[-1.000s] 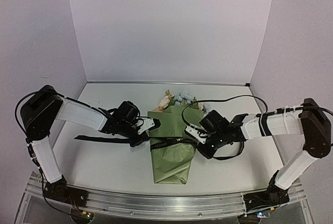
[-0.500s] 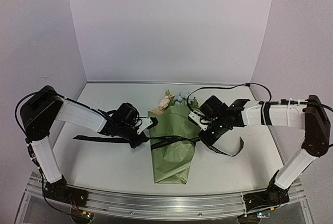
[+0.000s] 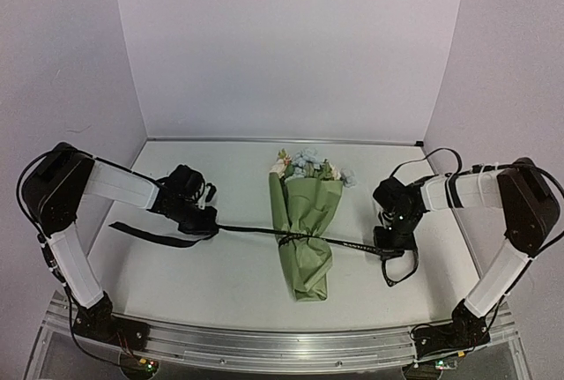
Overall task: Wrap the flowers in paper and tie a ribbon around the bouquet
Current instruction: Tie the ribbon around the folded bouquet.
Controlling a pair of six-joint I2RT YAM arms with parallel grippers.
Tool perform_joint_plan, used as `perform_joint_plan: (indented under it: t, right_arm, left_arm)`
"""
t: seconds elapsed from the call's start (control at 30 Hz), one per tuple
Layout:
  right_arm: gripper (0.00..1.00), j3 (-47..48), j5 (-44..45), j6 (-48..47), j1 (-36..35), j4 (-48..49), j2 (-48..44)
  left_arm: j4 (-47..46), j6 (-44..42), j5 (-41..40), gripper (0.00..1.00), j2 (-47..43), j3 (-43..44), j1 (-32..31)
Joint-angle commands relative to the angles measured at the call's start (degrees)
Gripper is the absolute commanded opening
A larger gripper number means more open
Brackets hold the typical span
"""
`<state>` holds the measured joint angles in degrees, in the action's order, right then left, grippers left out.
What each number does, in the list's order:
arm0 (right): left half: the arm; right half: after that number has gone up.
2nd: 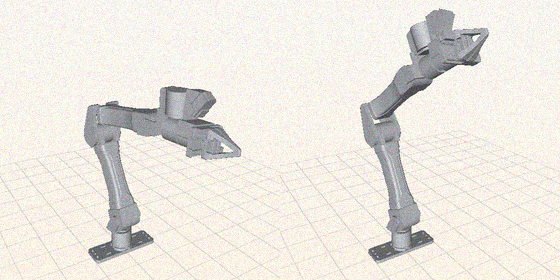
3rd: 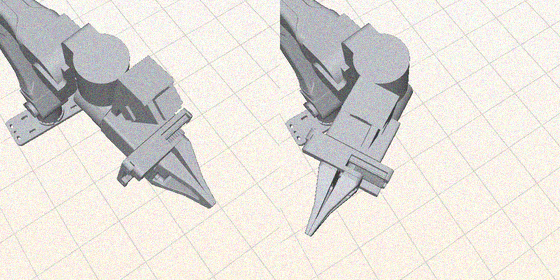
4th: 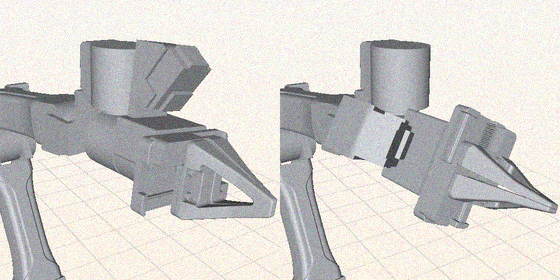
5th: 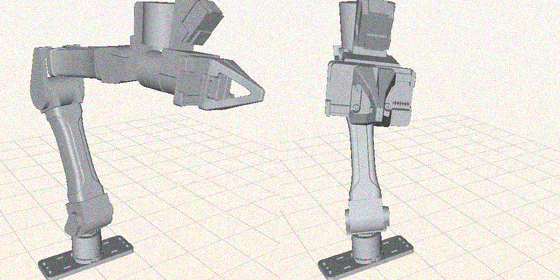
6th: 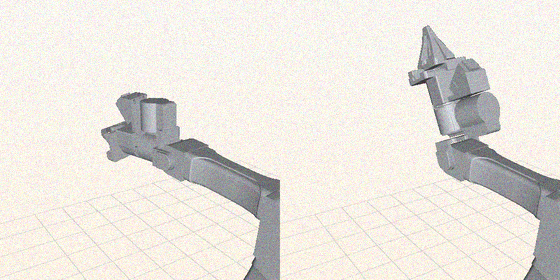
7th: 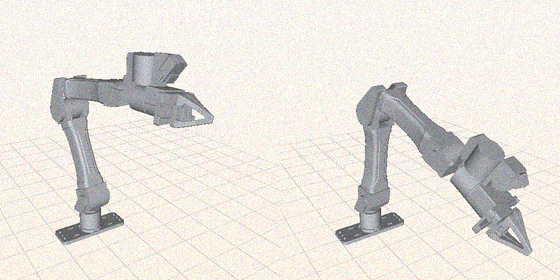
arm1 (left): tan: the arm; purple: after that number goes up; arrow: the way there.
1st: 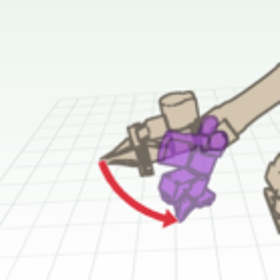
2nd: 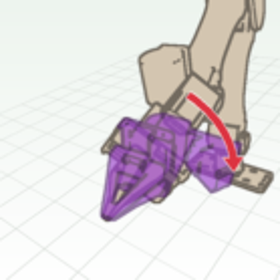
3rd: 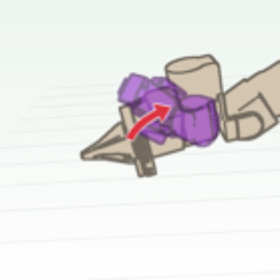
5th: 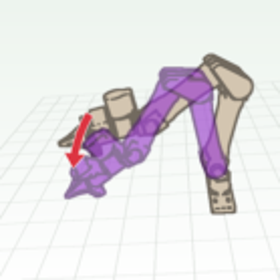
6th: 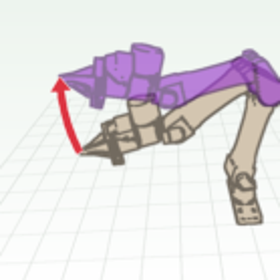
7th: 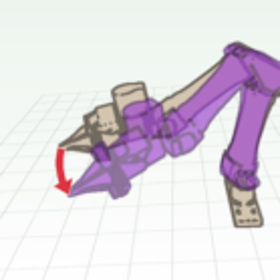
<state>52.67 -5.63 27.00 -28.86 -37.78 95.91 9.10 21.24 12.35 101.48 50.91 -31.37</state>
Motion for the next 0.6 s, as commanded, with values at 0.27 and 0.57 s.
perform_joint_plan:
  t: [0.27,0.57]
  right_arm:
    - [0.00,-17.14,4.38,11.80,8.82,1.44,-16.71]
    - [0.00,-21.33,3.59,12.87,13.32,1.39,-22.33]
  left_arm:
    - [8.06,10.19,-5.17,0.00,-7.97,-6.94,19.58]
    - [8.57,10.55,-8.89,0.00,-11.33,-9.01,25.63]
